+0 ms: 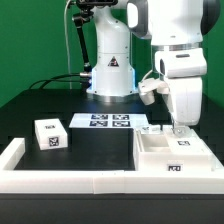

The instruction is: Assemble cabinet

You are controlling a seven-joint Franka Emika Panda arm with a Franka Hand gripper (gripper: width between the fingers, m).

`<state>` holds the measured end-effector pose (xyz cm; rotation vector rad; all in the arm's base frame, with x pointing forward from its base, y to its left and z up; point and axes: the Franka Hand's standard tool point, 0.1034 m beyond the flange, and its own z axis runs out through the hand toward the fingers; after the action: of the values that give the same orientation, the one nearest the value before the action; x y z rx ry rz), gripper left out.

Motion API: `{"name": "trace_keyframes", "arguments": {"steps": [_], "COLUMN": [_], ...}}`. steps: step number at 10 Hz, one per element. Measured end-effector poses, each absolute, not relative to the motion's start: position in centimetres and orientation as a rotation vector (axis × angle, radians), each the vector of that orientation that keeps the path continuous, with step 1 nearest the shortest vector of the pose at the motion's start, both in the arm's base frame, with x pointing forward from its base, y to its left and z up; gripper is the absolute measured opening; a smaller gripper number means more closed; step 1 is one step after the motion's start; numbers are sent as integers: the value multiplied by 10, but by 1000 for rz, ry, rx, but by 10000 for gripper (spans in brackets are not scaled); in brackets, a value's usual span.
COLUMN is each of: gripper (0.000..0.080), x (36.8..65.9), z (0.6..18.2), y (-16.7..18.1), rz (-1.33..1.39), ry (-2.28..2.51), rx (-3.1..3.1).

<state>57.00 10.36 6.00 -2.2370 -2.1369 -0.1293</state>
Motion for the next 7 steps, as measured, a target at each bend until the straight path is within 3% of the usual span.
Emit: {"name": "trace_keyframes", "arguments": {"steps": [7], "gripper": [69], "x": [582], "z": [59], "y": [104], "rz": [-86], "ry": [-2135], "rx": [-2211]}}
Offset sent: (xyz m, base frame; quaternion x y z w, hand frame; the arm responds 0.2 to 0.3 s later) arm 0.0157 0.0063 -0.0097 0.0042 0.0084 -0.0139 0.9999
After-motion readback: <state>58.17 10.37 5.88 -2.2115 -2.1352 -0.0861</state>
